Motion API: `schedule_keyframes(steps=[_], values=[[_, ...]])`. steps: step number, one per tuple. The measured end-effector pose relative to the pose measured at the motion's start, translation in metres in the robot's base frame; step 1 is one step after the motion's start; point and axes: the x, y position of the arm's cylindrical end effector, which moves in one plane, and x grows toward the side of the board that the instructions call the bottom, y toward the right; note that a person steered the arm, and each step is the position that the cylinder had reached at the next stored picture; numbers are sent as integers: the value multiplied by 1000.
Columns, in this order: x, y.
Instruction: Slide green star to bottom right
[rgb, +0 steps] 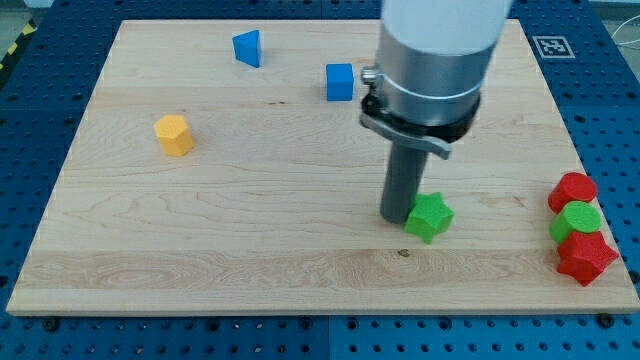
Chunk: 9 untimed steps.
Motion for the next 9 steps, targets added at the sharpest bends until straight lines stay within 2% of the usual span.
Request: schedule_keyframes(steps=[1, 2, 3, 5, 7, 9], values=[[-2, 17], [-23, 20], [-21, 38], [4, 56], [8, 38], [45, 50]])
